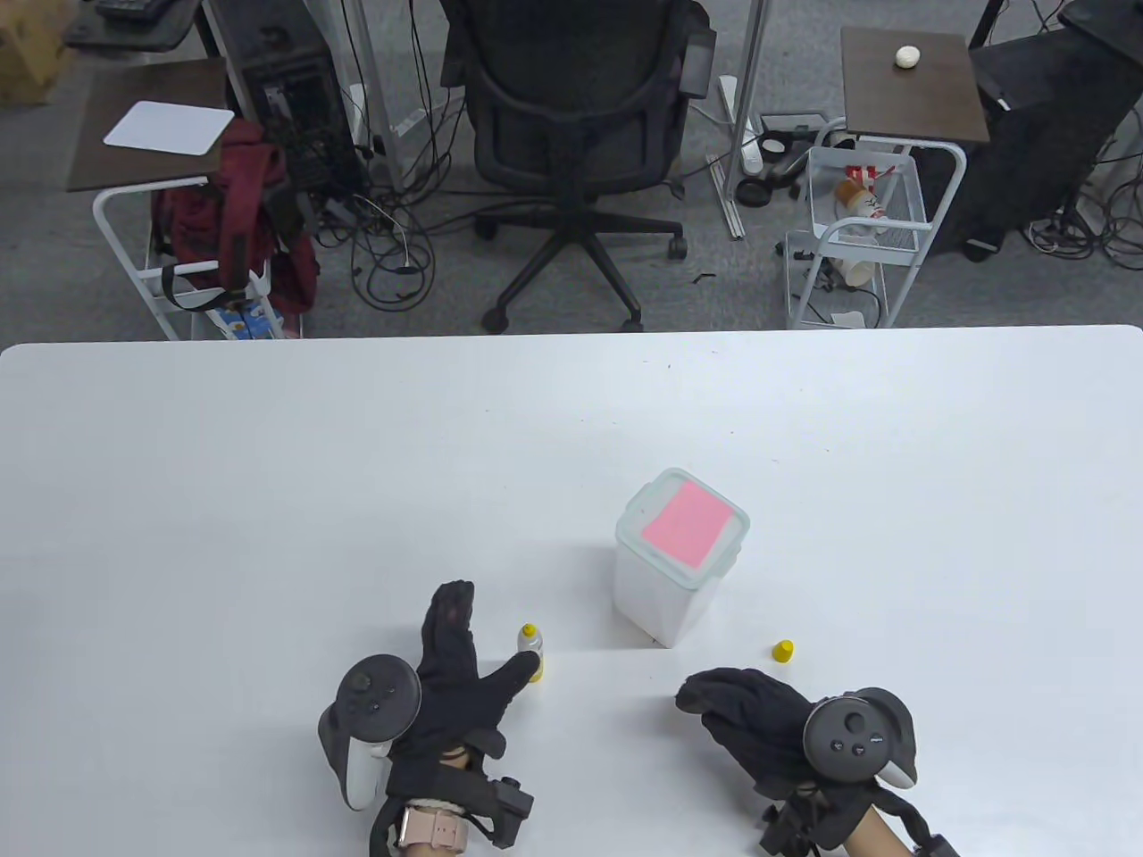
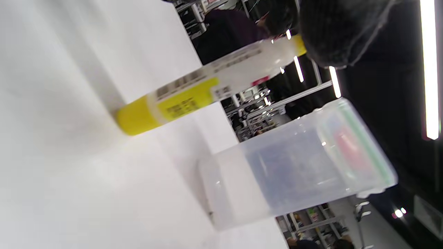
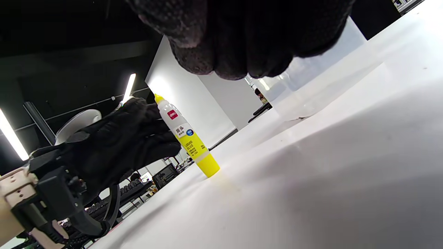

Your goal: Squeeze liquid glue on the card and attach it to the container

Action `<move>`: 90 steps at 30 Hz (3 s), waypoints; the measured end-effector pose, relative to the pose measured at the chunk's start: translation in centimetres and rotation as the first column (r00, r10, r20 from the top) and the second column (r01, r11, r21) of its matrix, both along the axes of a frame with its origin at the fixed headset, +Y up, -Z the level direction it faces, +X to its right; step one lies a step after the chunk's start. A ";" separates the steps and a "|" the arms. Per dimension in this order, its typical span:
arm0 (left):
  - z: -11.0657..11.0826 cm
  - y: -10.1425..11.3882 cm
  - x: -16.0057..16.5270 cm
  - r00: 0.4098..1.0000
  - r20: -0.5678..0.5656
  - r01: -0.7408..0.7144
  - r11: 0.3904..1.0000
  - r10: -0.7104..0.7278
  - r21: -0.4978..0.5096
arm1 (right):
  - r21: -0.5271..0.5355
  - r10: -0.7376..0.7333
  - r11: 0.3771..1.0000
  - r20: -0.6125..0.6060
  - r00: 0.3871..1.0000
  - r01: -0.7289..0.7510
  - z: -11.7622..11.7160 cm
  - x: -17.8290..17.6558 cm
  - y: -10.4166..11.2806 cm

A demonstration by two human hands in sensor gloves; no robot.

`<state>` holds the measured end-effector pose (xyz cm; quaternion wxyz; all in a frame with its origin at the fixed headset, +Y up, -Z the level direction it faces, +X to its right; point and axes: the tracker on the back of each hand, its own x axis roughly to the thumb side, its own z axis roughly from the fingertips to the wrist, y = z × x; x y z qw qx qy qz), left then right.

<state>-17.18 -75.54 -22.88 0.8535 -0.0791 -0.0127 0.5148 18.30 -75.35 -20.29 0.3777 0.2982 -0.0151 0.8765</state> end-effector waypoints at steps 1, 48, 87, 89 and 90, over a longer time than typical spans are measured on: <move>-0.3 -0.2 0.2 0.999 0.013 0.031 0.999 -0.031 -0.015 | 0.000 0.004 1.000 -0.002 1.000 -0.004 0.0 -0.1 0.0; 0.2 0.5 5.2 0.966 0.246 -0.098 0.993 0.079 0.068 | -0.164 0.530 0.832 0.518 0.671 -0.531 -3.9 4.3 -0.4; 2.7 2.5 10.9 0.678 0.435 0.476 0.805 -0.592 0.353 | 0.162 0.025 0.986 0.012 1.000 -0.027 2.0 -1.5 4.3; 2.7 2.4 11.0 0.671 0.444 0.480 0.804 -0.594 0.351 | 0.173 0.055 0.983 0.015 0.998 -0.056 2.1 -1.8 4.2; 2.7 2.4 11.0 0.669 0.443 0.483 0.802 -0.597 0.352 | 0.180 0.070 0.981 0.017 0.997 -0.072 2.2 -1.9 4.2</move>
